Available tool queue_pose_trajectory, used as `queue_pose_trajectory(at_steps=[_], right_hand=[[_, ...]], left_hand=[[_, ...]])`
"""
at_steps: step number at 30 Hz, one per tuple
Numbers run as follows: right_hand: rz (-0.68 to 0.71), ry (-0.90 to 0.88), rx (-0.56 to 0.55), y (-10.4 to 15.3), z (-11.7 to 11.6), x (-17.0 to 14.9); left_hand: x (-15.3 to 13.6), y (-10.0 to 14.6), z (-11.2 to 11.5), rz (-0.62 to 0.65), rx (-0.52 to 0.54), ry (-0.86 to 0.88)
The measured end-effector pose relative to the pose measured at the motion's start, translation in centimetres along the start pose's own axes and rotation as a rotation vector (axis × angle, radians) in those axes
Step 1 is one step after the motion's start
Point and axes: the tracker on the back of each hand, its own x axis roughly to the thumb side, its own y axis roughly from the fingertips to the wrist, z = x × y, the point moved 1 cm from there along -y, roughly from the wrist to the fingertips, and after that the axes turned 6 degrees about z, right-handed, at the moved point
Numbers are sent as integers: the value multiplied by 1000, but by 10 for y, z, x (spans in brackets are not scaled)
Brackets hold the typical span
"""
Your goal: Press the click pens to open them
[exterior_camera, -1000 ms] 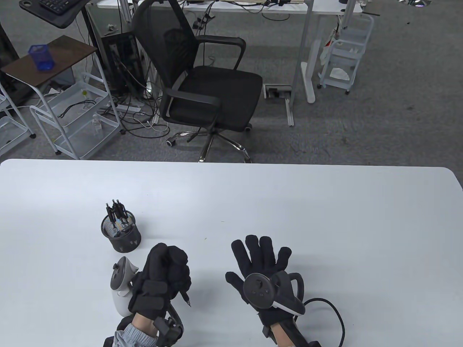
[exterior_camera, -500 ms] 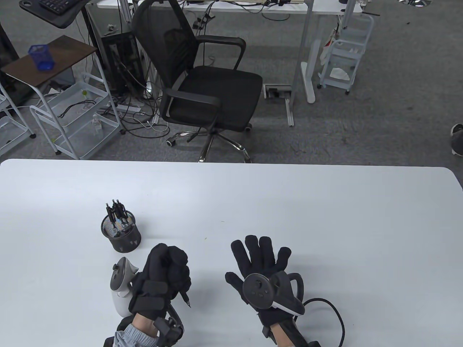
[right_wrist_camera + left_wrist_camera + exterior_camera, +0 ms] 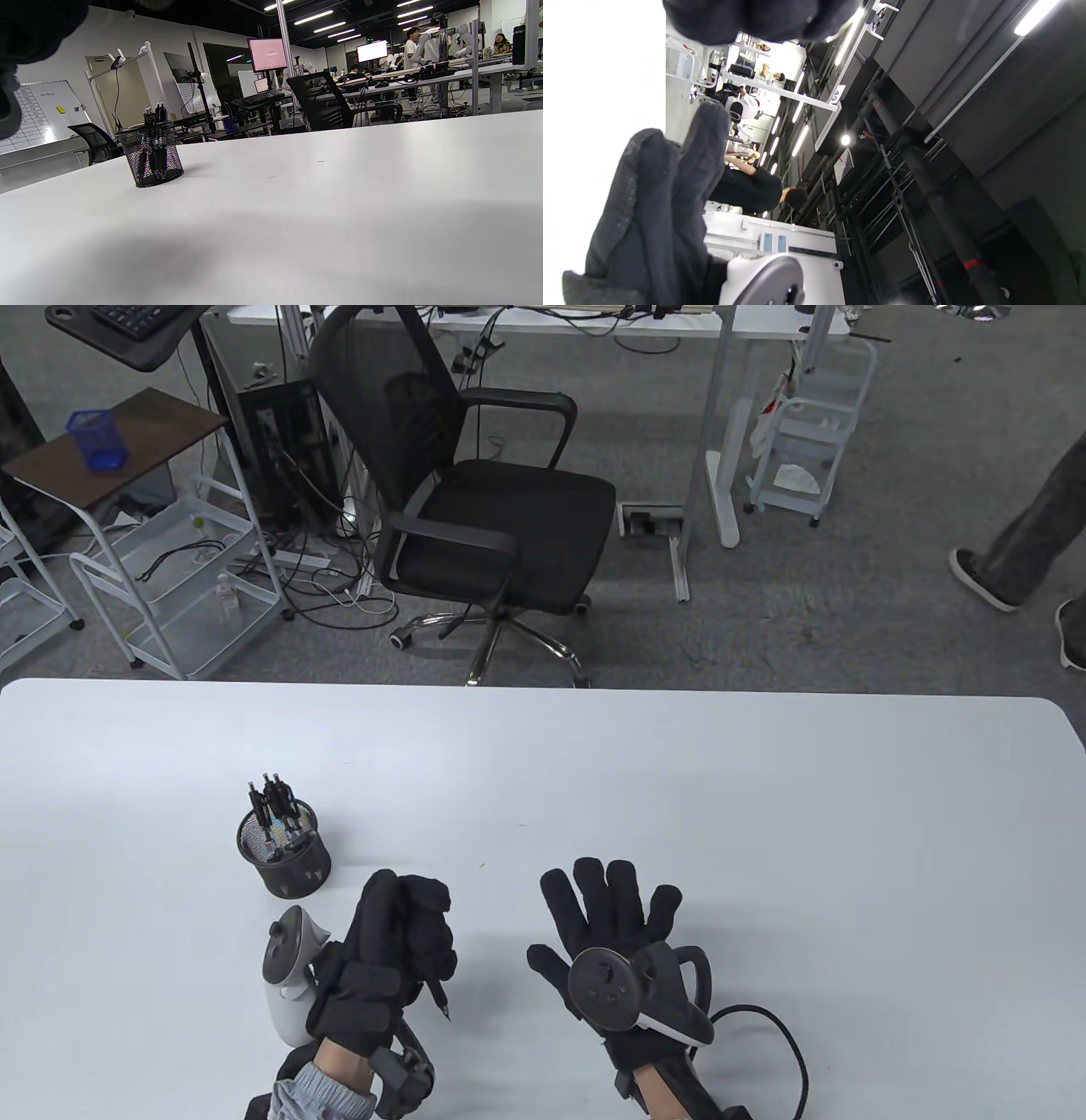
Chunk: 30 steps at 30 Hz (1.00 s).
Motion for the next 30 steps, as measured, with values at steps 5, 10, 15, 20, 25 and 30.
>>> queue_pose_trajectory(at_steps=[5,10,15,20,25,30], right_hand=[[1,-3,-3,0,0,0],[3,-6,-2,0,0,0],[2,-10,-3,0,1,-1],[6,-13,-10,0,3,-1],[25,-13,-29,2,8,3],[43,-17,-31,2,9,7]], left_hand=[[-1,-3,6,-5,-57,-39],[-2,-8,12,-60,-97,-94],[-4,-10,11,-162,-26,-295],[-10,-12,7,-266,10,-432],[-22,-19,3,-340,-2,-504],[-46,-32,0,-493,39,-653]])
